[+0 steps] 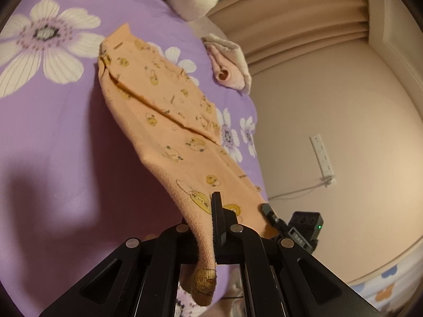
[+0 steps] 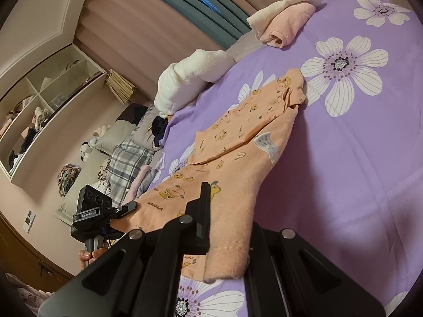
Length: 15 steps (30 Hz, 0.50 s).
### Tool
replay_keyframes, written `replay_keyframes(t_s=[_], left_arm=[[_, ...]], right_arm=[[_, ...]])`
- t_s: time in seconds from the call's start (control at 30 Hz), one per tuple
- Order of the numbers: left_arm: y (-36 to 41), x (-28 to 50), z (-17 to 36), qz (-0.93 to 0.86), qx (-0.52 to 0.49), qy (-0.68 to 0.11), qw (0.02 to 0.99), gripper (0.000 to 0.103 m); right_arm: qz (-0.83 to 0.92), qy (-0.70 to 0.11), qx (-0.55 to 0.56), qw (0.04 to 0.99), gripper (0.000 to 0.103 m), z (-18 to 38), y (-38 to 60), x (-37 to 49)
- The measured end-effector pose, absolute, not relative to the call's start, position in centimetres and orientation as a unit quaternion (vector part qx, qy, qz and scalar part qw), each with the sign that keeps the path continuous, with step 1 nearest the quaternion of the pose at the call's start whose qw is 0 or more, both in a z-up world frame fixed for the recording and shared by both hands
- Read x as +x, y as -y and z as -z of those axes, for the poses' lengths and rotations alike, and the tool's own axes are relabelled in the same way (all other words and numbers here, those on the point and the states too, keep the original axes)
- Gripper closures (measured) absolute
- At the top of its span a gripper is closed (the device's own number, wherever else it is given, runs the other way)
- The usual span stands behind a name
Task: Fold small clothes
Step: 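Fold the held side edge across the shirt body with the left tool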
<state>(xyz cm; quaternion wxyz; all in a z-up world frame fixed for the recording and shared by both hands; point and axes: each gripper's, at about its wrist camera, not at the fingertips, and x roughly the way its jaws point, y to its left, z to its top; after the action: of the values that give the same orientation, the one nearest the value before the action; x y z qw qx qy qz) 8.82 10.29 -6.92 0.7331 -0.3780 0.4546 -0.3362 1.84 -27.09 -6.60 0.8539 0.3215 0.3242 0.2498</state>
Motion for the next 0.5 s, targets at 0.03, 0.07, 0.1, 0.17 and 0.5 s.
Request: replay_keyframes(t_s=[0.03,0.07,0.1,0.17,0.5], left_arm=[[-10.3,8.9,7.2,0.336,-0.382,-0.456,0.730,0.103],[-10.4,8.8,7.3,0.336,-0.385,-0.457,0.728,0.103],[-10.5,8.7,7.4,0.337,-0.387,-0.456,0.728,0.103],[-10.7,8.5,7.3,0.337,-0.389,-0.452,0.729,0.103],[-11.6,7.3,4.6,0.356,-0.386,-0.405,0.749,0.103]], right_arm=[[-0.250,-0.326,0.323,0.852,0.100,6.7,27.0,1.9],[-0.250,-0.327,0.325,0.851,0.100,6.8,27.0,1.9],[-0.251,-0.328,0.325,0.851,0.100,6.8,27.0,1.8],[-0.252,-0.330,0.325,0.850,0.100,6.8,27.0,1.7],[-0.253,-0.319,0.335,0.850,0.100,6.3,27.1,1.2]])
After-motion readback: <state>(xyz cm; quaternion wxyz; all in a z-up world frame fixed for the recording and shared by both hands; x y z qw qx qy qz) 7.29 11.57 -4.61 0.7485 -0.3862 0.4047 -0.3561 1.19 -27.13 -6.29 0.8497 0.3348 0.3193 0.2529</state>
